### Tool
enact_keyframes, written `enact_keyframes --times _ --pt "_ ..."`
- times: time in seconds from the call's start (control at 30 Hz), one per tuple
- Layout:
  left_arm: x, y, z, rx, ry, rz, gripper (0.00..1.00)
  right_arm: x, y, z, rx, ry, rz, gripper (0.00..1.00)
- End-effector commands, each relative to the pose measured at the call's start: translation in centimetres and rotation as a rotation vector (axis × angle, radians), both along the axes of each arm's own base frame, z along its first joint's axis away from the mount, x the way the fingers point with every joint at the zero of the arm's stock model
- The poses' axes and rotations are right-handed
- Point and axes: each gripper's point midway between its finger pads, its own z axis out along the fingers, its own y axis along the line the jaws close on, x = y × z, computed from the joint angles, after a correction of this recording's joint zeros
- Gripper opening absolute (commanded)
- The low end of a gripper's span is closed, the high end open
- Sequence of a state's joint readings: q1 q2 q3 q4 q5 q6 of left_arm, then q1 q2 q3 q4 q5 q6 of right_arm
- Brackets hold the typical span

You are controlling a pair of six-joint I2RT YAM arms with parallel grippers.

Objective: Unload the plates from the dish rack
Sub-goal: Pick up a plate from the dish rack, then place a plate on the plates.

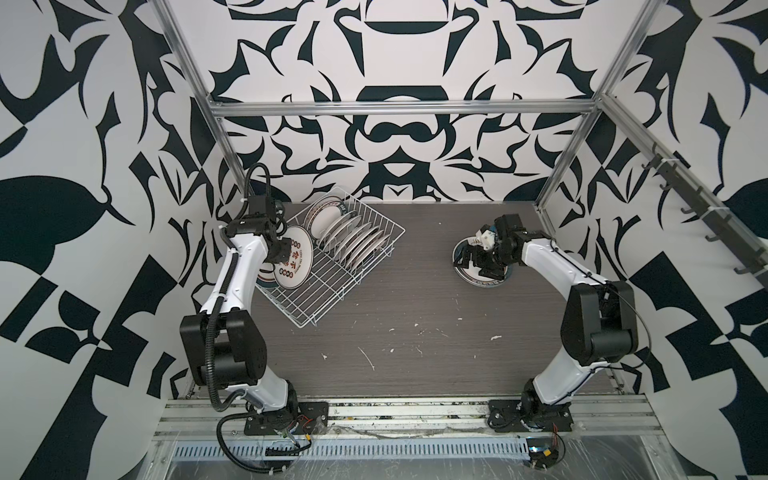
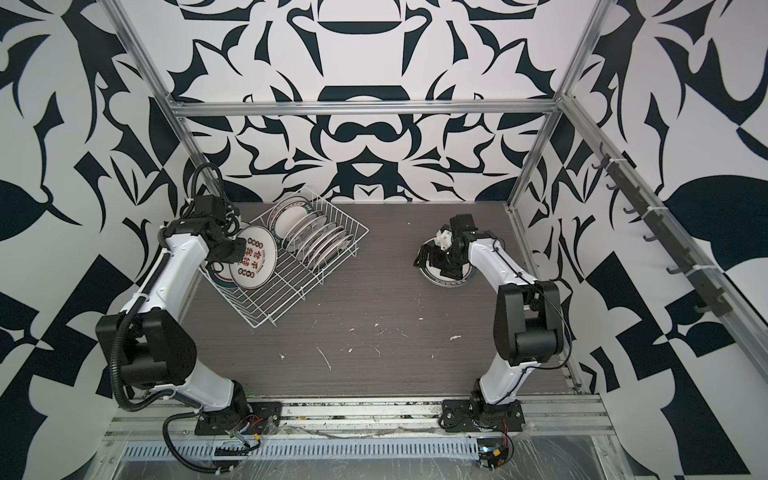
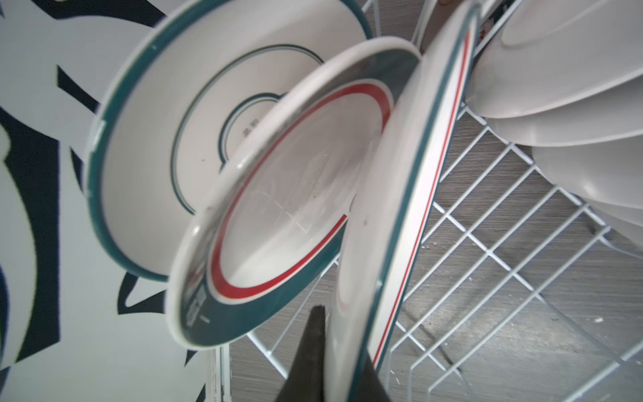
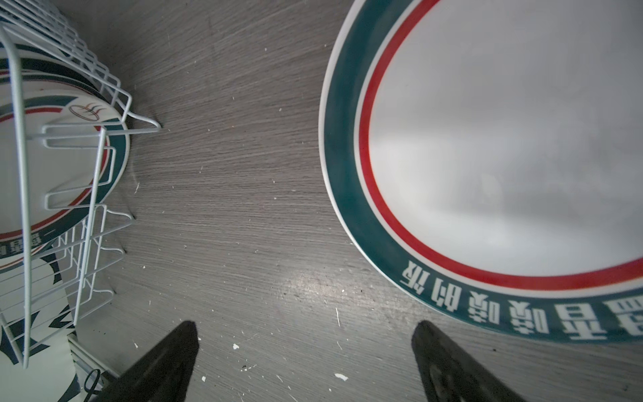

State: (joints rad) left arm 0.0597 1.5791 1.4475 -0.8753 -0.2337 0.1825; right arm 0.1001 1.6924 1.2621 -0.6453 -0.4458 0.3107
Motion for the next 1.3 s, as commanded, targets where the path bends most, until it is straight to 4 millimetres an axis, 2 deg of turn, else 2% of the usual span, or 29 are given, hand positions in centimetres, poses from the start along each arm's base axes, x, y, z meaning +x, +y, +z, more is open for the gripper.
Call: enact_keyframes --times 0.0,0.2,0.33,0.57,0.63,0.7,0.77,0.9,1.07,1.13,1.27 --pt "-1.6 -0.2 -0.9 0.004 0.054 0.012 0.03 -0.1 0.6 2.4 0.025 -0.077 0.026 1.0" --pt "-2.9 0.2 0.3 0.023 0.026 0.031 0.0 -0.2 1.1 2.9 0.063 -0.082 0.032 1.0" --pt "-3.8 0.1 2.1 0.02 -0.022 0.048 0.0 -0.4 1.5 3.4 0.091 -0.093 0.035 1.0" --pt "-5.4 -0.6 7.4 -0.045 -0.204 0.101 0.0 -0.5 2.2 5.1 0.145 -0.128 0.03 1.0" --pt "-6.2 -0.6 10.0 -0.077 -0.295 0.147 0.0 -0.6 3.0 6.1 0.172 -0.15 0.038 1.0" --pt "-6.5 -1.3 11.4 -0.172 -0.358 0.208 0.0 -0.7 4.3 7.3 0.215 -0.183 0.055 1.0" --pt "-6.6 -3.3 12.5 -0.342 -0.415 0.231 0.0 -0.9 6.6 9.1 0.29 -0.226 0.09 1.0" --pt "-6.7 -7.3 13.5 -0.659 -0.486 0.225 0.0 -1.7 11.7 12.6 0.436 -0.293 0.15 1.0" --pt "-7.1 -11.2 12.3 -0.994 -0.469 0.258 0.0 -2.3 17.5 16.7 0.632 -0.353 0.186 1.0" --pt "-7.2 -12.6 11.7 -1.069 -0.439 0.255 0.0 -2.6 19.5 18.0 0.714 -0.359 0.205 1.0" --pt "-7.9 -15.0 11.1 -1.134 -0.422 0.246 0.0 -2.9 22.5 18.8 0.798 -0.305 0.251 0.97"
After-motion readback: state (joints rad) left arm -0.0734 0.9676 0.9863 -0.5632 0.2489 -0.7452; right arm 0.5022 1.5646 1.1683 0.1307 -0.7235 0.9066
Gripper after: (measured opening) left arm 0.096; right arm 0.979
